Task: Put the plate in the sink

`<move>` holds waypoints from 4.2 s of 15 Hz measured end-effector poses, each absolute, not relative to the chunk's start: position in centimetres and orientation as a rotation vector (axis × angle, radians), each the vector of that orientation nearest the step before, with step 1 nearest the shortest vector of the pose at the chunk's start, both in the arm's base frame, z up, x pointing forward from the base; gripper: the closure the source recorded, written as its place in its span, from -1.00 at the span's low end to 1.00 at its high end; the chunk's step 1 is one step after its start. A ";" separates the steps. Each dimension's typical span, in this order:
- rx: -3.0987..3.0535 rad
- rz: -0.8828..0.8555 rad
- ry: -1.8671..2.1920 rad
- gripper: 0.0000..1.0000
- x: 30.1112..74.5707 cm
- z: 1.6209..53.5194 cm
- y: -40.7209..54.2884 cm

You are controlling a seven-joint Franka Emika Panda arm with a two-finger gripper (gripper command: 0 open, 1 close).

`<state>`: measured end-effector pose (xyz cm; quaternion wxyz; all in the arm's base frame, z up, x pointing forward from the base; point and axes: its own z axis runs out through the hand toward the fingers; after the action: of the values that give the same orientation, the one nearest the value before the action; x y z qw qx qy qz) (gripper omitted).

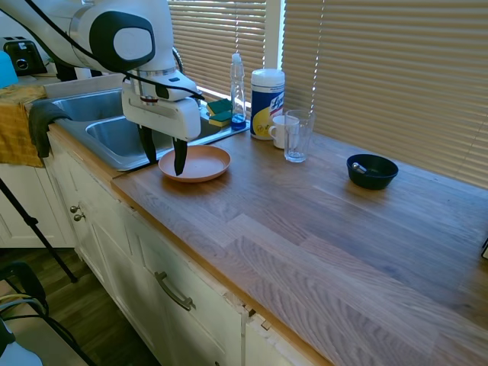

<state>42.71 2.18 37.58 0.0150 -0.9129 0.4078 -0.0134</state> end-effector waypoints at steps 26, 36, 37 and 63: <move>-2.527 0.109 1.280 1.00 54.1 31.6 -5.6; -2.494 0.125 1.264 1.00 54.4 30.6 -5.8; -2.491 0.127 1.262 1.00 54.4 30.6 -5.9; -2.474 0.098 1.026 1.00 57.3 42.3 8.0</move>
<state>57.28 8.04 42.32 0.2288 -0.8987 0.3725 0.0357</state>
